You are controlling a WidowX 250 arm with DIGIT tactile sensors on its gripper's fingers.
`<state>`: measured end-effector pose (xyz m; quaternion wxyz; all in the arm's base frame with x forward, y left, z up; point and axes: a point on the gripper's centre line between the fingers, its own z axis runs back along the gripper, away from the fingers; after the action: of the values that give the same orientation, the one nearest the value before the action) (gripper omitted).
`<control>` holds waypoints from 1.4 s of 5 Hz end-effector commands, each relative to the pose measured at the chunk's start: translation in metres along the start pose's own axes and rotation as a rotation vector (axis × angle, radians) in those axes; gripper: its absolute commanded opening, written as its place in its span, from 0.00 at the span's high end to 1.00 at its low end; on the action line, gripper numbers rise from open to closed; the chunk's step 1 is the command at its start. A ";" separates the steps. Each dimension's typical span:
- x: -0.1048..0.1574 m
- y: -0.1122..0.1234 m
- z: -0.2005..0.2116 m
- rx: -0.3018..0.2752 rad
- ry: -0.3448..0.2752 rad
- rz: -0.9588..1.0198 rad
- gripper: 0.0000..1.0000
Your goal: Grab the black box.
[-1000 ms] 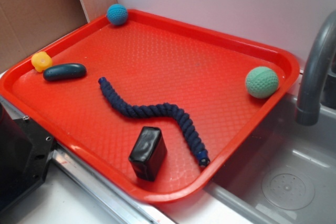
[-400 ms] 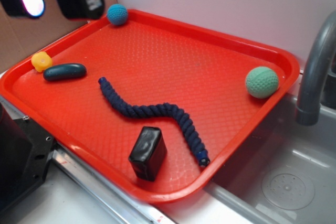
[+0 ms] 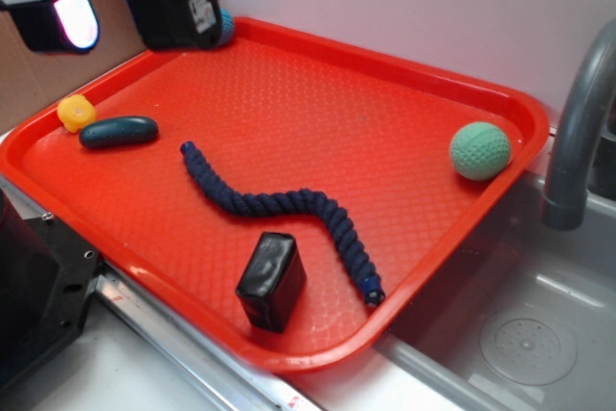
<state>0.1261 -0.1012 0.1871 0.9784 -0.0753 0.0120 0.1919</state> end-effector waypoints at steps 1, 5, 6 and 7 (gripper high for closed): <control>0.010 -0.015 -0.047 0.021 -0.038 -0.054 0.00; 0.000 -0.051 -0.135 -0.053 -0.053 -0.206 0.00; -0.001 -0.057 -0.157 -0.019 0.002 -0.219 0.00; -0.003 -0.061 -0.169 0.000 0.080 -0.196 1.00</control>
<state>0.1434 -0.1808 0.0272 0.9911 -0.0800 0.0453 0.0966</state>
